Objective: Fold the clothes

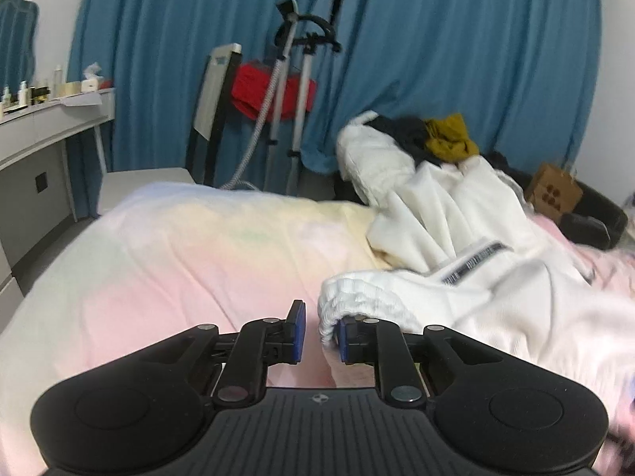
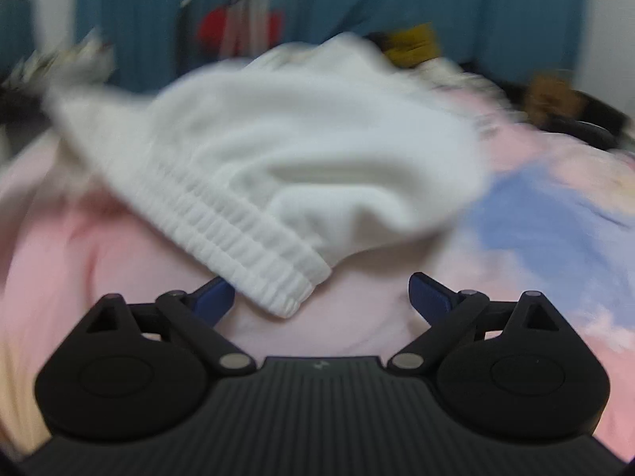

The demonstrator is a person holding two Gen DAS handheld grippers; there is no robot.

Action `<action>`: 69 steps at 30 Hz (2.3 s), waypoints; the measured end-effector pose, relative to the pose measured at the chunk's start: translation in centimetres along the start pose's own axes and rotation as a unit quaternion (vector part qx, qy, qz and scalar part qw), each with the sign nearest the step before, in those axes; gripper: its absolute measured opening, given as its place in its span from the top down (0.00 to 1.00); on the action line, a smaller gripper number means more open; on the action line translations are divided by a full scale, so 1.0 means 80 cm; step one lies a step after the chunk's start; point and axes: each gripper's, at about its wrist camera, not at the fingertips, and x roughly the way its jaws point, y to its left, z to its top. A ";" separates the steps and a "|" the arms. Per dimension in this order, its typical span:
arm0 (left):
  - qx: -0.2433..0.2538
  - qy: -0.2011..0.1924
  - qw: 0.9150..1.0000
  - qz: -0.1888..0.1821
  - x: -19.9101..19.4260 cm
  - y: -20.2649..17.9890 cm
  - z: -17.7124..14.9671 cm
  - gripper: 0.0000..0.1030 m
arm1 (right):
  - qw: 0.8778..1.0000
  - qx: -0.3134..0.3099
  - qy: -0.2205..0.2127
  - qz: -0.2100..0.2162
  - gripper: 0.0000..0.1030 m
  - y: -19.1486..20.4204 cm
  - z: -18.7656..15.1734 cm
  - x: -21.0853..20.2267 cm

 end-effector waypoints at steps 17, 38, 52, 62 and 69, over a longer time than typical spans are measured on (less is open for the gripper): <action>0.083 0.027 0.996 -0.023 0.017 -0.051 -0.037 0.49 | 0.997 0.068 -0.033 -0.004 0.72 -0.025 -0.012 0.030; -0.054 -0.130 0.989 0.054 -0.056 0.137 0.226 0.92 | 0.922 0.091 -0.035 0.374 0.83 0.209 0.063 -0.054; -0.107 -0.025 0.987 0.114 0.063 0.298 0.130 0.91 | 0.919 -0.009 0.077 0.385 0.82 0.353 0.030 0.058; -0.094 -0.021 0.989 0.111 -0.001 0.298 0.101 0.53 | 0.916 -0.036 0.064 0.395 0.65 0.325 0.043 0.017; -0.080 -0.017 0.987 0.139 -0.086 0.271 0.074 0.13 | 0.913 -0.024 0.036 0.407 0.09 0.303 0.051 0.002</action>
